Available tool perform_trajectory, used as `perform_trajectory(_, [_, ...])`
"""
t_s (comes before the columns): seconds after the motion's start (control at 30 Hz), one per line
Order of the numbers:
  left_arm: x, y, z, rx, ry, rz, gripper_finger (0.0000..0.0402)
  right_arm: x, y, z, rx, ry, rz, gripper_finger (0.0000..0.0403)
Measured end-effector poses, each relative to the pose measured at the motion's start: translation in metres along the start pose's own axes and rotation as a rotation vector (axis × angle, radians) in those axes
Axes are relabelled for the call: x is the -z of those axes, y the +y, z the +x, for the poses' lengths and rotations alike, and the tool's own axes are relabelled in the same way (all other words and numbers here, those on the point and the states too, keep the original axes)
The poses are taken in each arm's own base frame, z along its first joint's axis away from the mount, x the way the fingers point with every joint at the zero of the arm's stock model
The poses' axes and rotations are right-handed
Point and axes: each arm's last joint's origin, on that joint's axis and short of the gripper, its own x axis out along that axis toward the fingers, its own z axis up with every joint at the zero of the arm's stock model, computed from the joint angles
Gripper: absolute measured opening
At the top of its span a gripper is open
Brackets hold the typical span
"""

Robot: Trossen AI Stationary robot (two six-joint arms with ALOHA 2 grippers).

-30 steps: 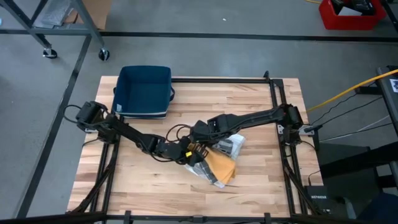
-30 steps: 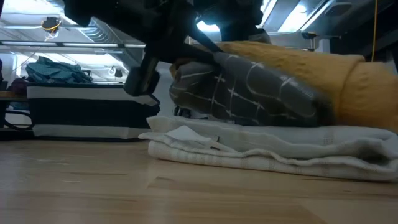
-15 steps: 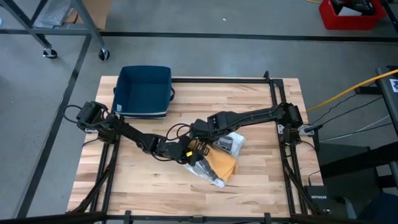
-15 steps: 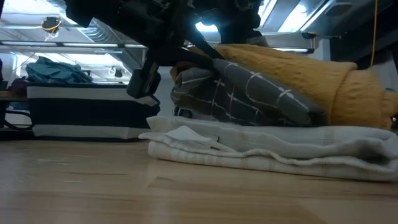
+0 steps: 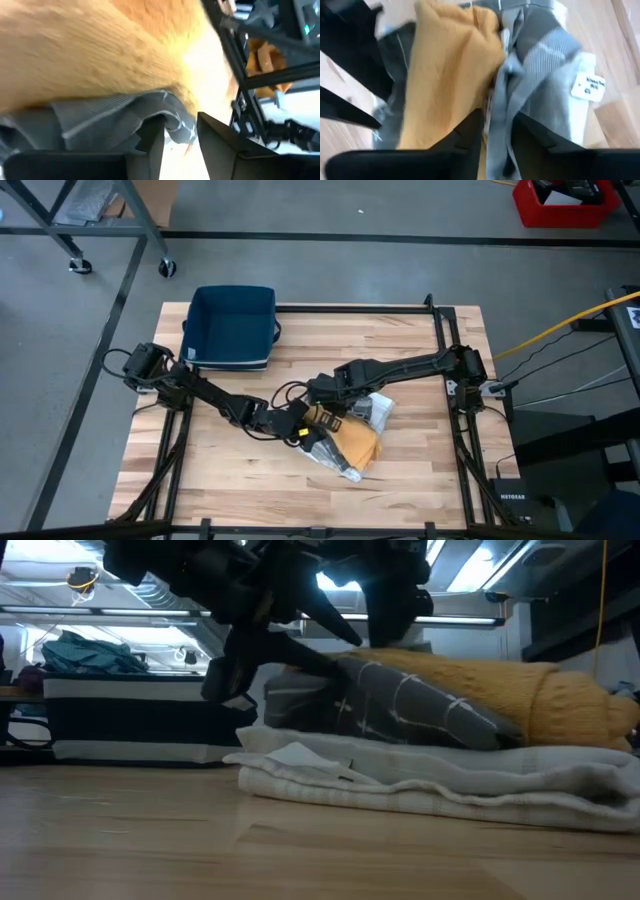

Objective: Fold towel
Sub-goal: Stack the stacked towels on top of the white towel

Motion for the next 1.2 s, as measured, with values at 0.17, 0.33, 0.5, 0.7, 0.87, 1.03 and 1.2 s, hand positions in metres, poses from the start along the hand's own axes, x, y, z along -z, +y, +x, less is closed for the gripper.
perform_trajectory(0.17, [0.006,0.004,-0.001,-0.015,0.115,-0.004,0.0135,0.006,-0.005,0.0,0.059,0.057,-0.007,0.0144])
perform_trajectory(0.33, [0.016,0.001,-0.003,0.001,0.186,0.007,0.0143,0.01,-0.01,-0.001,0.144,0.076,-0.015,0.0172])
perform_trajectory(0.5, [0.029,0.003,-0.007,-0.033,0.253,0.049,0.0143,0.011,-0.01,-0.001,0.149,0.08,-0.016,0.0176])
perform_trajectory(0.7, [0.047,0.008,-0.014,-0.104,0.384,0.102,0.0142,0.015,-0.013,-0.002,0.179,0.123,-0.025,0.0176])
perform_trajectory(0.87, [0.055,0.002,-0.019,-0.047,0.428,0.162,0.0121,0.017,-0.014,-0.004,0.171,0.159,-0.056,0.0176])
perform_trajectory(1.03, [0.049,-0.022,-0.031,0.132,0.381,0.197,0.0089,0.022,-0.017,-0.021,0.118,0.153,-0.092,0.0176])
perform_trajectory(1.2, [0.034,-0.044,-0.036,0.359,0.204,0.379,0.0059,0.028,-0.023,-0.049,0.067,0.076,-0.081,0.0176])
